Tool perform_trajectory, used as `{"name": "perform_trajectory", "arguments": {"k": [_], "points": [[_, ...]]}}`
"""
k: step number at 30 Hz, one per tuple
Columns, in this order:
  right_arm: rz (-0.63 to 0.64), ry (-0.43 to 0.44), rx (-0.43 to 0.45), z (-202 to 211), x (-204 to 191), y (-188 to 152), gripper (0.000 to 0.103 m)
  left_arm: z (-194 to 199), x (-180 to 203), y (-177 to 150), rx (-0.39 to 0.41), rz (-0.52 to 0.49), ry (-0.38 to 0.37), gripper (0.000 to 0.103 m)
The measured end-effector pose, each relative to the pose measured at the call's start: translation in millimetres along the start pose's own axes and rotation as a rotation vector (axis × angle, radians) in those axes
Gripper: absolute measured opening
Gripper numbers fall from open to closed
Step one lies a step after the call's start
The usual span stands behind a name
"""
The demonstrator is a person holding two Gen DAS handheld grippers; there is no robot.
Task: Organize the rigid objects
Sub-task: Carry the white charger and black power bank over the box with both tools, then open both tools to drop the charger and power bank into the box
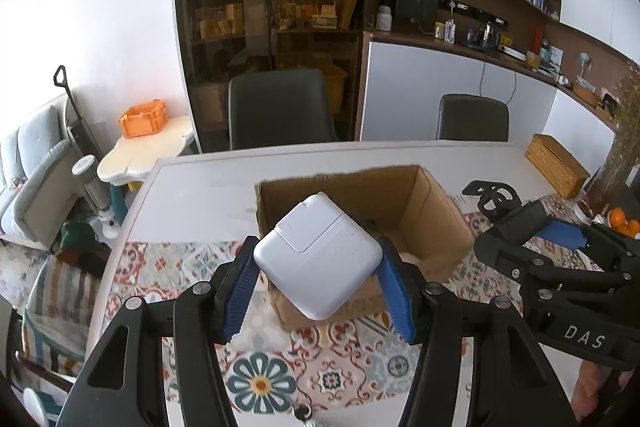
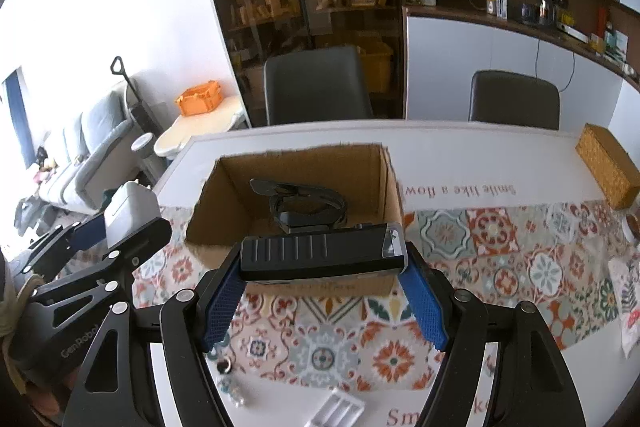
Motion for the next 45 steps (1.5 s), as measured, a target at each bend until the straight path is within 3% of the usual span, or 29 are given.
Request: {"name": "perform_trajectory", "arguments": {"k": [12, 27, 34, 38, 45], "points": [[0.034, -0.019, -0.013, -30.3, 6.8, 47.6, 0.074, -46.0, -1.1, 25.8, -0.081, 0.007, -0.002, 0.057], [0.051, -0.030, -0.090, -75.5, 11.8, 49.6, 0.074, -95.9, -5.8, 15.4, -0.192, -0.028, 0.046, 0.058], [0.050, -0.028, -0.121, -88.1, 13.3, 47.7, 0.074, -98.6, -17.6, 12.0, -0.198, -0.015, 0.106, 0.069], [0.051, -0.020, -0.132, -93.4, 10.8, 47.5, 0.074, -87.0, -31.3, 11.0, -0.169, -0.004, 0.180, 0.088], [0.061, 0.001, -0.162, -105.3, -1.5, 46.0, 0.074, -69.4, -55.9, 11.0, -0.129, 0.031, 0.242, 0.091]]}}
Point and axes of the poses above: each gripper's, at about its wrist camera, not at the fingertips, and z roughly against the way its jaws point, x to its right, y to its top, the point moved 9 cm from there along -z, roughly the way its jaws point, and after that the axes turned 4 degrees about z, right-handed, at the moved point
